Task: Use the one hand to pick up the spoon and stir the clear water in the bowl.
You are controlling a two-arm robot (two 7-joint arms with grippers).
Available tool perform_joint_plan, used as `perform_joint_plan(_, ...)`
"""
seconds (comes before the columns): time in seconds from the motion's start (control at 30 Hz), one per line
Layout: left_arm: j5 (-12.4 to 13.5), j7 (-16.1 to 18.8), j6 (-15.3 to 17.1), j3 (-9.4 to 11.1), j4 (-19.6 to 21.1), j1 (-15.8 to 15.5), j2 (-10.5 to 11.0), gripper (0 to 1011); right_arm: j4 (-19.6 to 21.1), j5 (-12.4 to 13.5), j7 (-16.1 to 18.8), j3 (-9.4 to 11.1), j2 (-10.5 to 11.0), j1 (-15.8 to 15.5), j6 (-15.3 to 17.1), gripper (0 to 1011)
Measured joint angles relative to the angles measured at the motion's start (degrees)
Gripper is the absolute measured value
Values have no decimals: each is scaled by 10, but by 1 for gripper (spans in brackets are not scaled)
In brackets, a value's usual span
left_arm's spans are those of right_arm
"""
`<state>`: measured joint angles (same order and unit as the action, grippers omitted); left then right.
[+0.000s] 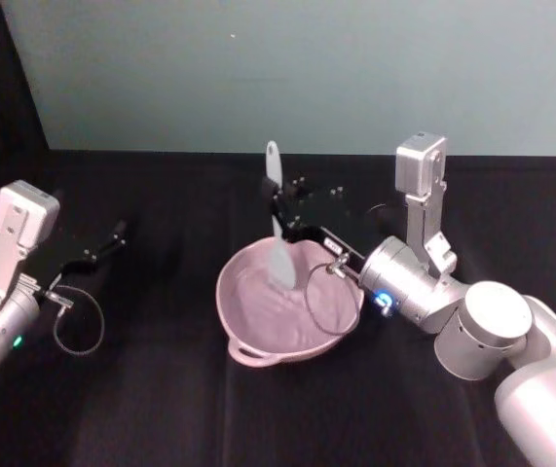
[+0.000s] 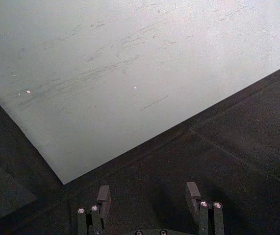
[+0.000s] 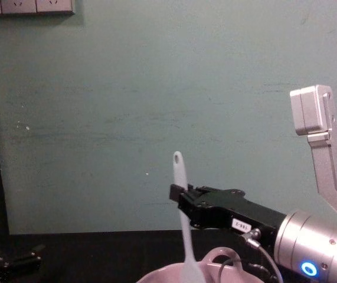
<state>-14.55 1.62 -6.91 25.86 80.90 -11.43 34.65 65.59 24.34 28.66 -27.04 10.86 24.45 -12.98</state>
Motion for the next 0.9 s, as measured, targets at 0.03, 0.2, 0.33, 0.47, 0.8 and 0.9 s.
perform_joint_plan(0.03, 0, 0, 0, 0, 0, 0, 0, 1011, -5, -5, -4, 2, -1, 3, -4, 117)
perform_joint_plan(0.2, 0, 0, 0, 0, 0, 0, 0, 1011, -6, -28, -21, 15, 5, 4, -19, 117)
perform_joint_plan(0.33, 0, 0, 0, 0, 0, 0, 0, 1011, 21, -40, -24, 20, 22, -12, -8, 117)
perform_joint_plan(0.47, 0, 0, 0, 0, 0, 0, 0, 1011, 75, -35, -8, 25, 48, -44, 26, 117)
perform_joint_plan(0.8, 0, 0, 0, 0, 0, 0, 0, 1011, 138, 27, 48, 16, 66, -89, 69, 117)
perform_joint_plan(0.9, 0, 0, 0, 0, 0, 0, 0, 1011, 134, 42, 57, 7, 56, -86, 63, 117)
